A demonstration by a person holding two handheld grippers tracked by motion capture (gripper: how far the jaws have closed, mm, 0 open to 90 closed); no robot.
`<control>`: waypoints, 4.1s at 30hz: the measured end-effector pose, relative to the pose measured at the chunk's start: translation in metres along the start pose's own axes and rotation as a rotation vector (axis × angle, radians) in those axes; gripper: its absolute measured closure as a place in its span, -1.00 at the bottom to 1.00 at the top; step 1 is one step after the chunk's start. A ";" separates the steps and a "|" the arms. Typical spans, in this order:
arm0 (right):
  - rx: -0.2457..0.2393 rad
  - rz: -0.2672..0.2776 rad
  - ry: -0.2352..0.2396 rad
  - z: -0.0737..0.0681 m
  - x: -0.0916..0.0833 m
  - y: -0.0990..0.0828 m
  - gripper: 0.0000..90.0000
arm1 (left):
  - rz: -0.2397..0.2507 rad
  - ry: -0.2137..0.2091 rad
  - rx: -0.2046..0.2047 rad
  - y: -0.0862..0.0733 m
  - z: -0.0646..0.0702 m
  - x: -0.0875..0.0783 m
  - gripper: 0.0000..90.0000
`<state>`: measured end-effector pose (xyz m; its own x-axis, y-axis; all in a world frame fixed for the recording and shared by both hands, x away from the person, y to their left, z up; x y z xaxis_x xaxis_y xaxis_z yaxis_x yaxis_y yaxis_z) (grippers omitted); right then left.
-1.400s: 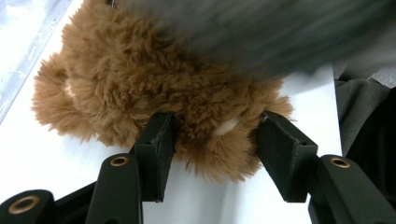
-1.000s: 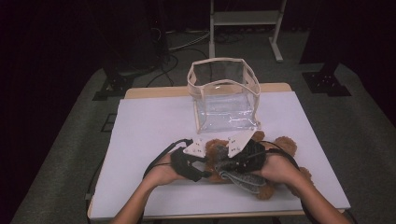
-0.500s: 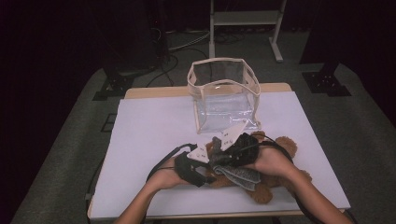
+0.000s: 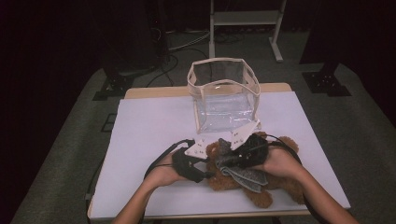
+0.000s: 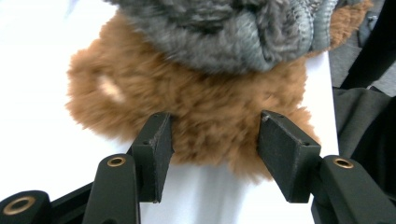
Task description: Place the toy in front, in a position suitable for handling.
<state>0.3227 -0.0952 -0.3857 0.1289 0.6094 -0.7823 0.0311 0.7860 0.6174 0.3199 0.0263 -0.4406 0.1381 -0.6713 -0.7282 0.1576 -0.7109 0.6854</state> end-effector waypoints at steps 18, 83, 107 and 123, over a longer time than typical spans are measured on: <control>0.054 -0.003 0.008 0.015 -0.013 -0.009 0.68 | 0.025 -0.009 -0.001 -0.001 0.007 -0.001 -0.05; 0.034 -0.006 0.035 -0.002 -0.030 -0.060 0.68 | -0.086 -0.064 0.106 0.027 0.019 0.004 -0.09; 0.122 0.046 -0.029 -0.009 -0.055 -0.103 0.68 | -0.101 -0.080 0.100 0.032 0.016 0.005 -0.20; 0.162 0.093 -0.027 -0.005 -0.064 -0.115 0.68 | -0.052 -0.070 0.088 0.035 0.015 -0.004 -0.23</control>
<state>0.3059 -0.2235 -0.4070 0.1652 0.6739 -0.7201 0.1764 0.6981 0.6939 0.3102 0.0005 -0.4139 0.0634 -0.6440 -0.7624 0.0764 -0.7585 0.6472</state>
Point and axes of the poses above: each handheld gripper's, and its own axes: x roughly forward along the jaws, y roughly out of its top, z roughly to its right, the point moved 7 cm from there along x, roughly forward along the jaws, and after that the axes turned 2 degrees about -x, right-handed, at the moved point
